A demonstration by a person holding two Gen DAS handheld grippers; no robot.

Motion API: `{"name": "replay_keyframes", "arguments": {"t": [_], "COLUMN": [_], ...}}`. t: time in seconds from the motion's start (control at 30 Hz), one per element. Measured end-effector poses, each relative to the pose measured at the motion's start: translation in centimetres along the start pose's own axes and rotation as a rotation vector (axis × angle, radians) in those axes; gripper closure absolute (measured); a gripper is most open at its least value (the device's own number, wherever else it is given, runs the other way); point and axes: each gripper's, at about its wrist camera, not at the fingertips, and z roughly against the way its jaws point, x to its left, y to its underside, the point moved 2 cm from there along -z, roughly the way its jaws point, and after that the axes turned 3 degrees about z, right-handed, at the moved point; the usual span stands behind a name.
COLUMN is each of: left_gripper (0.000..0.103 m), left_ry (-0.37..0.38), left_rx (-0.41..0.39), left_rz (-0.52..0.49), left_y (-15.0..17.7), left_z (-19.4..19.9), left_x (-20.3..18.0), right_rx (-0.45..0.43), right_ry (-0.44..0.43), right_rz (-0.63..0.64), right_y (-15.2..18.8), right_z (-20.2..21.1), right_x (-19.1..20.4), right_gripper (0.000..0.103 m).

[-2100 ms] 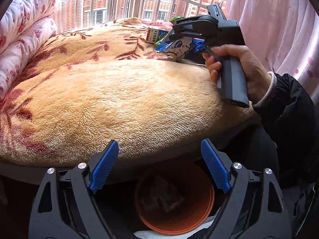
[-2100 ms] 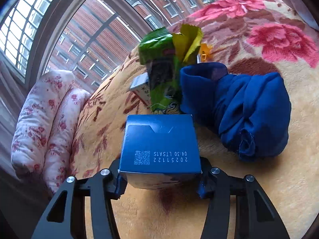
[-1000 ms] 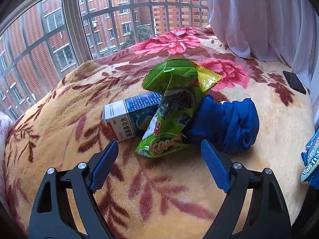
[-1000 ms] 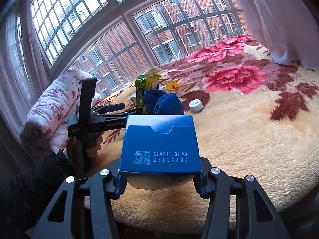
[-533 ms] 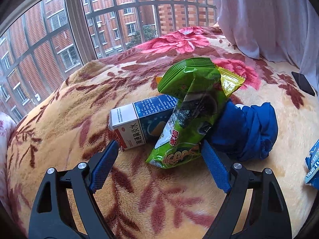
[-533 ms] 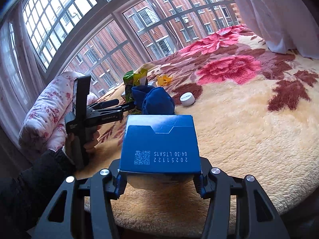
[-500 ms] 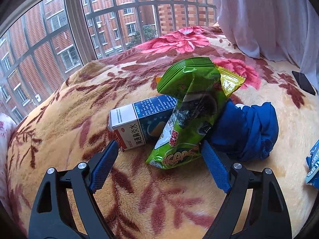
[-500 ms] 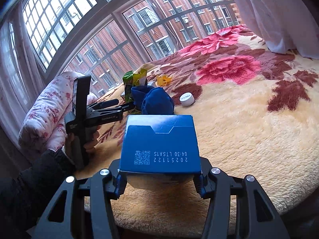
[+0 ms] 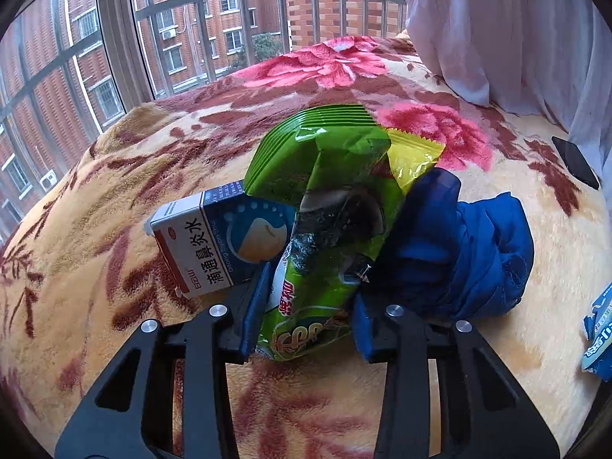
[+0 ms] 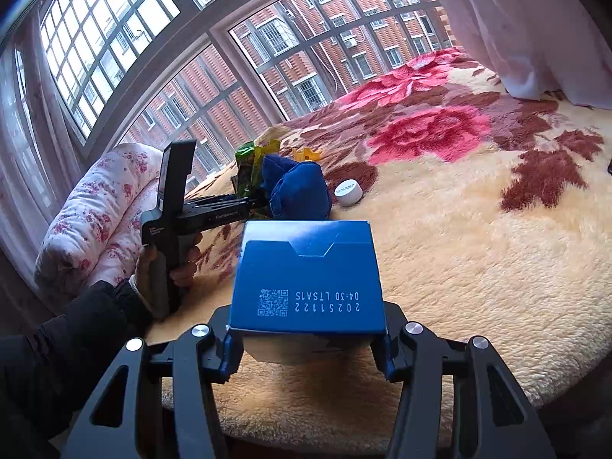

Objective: Collect trash
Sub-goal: 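Grasp the green snack bag with the left tool while right holds the blue box, then lower both items over the orange bucket and open both tools to drop them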

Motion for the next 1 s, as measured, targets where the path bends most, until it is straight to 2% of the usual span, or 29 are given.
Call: {"name": "replay_keyframes", "arguments": {"t": [0.17, 0.33, 0.53, 0.8, 0.9, 1.0], "left_gripper": [0.067, 0.067, 0.067, 0.067, 0.067, 0.067], "left_ry": [0.036, 0.029, 0.014, -0.079, -0.141, -0.166], "left_rx": [-0.022, -0.032, -0.027, -0.001, 0.010, 0.015], "left_rz": [0.038, 0.076, 0.168, 0.288, 0.314, 0.335], "left_y": [0.1, 1.0, 3.0, 7.2, 8.7, 10.2], "left_z": [1.7, 3.7, 6.5, 11.5, 13.1, 14.6], "left_x": [0.1, -0.2, -0.3, -1.8, -2.3, -3.0], "right_rx": [0.001, -0.003, -0.006, -0.023, -0.021, -0.017], "right_ry": [-0.001, -0.012, -0.027, -0.041, -0.048, -0.062], "right_rz": [-0.008, 0.007, 0.025, 0.119, 0.154, 0.180], "right_y": [0.1, -0.1, -0.1, -0.1, 0.3, 0.8], "right_z": [0.1, 0.4, 1.0, 2.6, 3.3, 4.0], "right_x": [-0.2, 0.4, 1.5, 4.9, 6.2, 7.5], "right_gripper": [0.050, 0.050, 0.050, 0.050, 0.050, 0.050]}}
